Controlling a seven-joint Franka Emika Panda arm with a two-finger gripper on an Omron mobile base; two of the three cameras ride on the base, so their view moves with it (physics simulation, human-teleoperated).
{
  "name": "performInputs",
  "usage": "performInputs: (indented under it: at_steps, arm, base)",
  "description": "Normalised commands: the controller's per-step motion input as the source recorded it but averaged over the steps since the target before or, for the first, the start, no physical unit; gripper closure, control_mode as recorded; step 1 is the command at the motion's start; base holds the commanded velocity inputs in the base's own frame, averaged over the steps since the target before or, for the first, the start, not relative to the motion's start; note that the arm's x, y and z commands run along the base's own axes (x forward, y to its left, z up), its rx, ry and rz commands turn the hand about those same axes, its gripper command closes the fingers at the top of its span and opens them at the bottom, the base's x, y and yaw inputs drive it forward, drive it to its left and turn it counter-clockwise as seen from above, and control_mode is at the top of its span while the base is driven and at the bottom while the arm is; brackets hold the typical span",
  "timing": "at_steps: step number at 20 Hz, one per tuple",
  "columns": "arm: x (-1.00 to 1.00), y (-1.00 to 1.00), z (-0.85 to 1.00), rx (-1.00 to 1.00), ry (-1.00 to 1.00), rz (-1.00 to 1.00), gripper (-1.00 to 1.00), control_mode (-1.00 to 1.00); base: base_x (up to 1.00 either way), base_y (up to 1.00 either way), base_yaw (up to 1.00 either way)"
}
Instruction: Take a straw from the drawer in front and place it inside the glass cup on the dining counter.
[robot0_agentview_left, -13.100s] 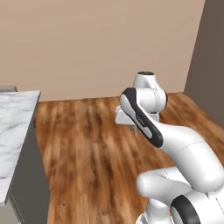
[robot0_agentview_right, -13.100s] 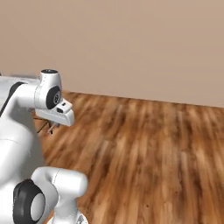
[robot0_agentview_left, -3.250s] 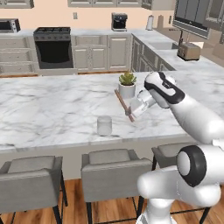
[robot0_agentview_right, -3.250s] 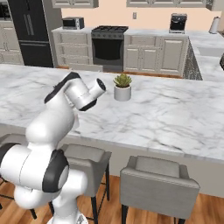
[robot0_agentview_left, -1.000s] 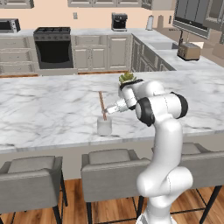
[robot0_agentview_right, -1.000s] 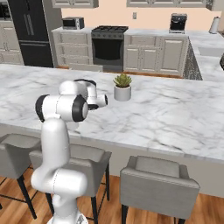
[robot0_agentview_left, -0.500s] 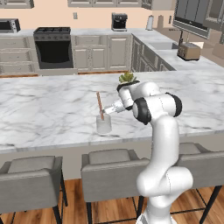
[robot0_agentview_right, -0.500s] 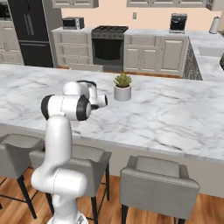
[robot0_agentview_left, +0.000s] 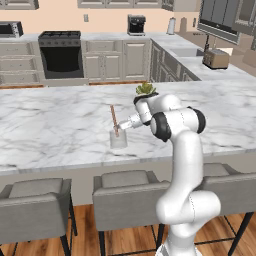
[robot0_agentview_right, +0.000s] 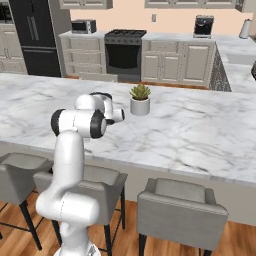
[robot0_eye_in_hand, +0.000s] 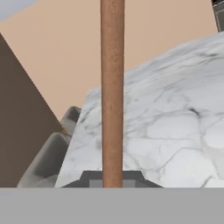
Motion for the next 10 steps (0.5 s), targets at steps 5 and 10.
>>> performInputs:
  at_steps: [5, 10]
  arm:
    - [-0.37, 0.01, -0.03, 0.0, -0.02, 0.0, -1.0, -1.0]
    - [-0.38, 0.0, 0.0, 0.0, -0.05, -0.02, -1.0, -1.0]
  base:
    - [0.0, 0.0, 0.0]
    - [0.0, 0.0, 0.0]
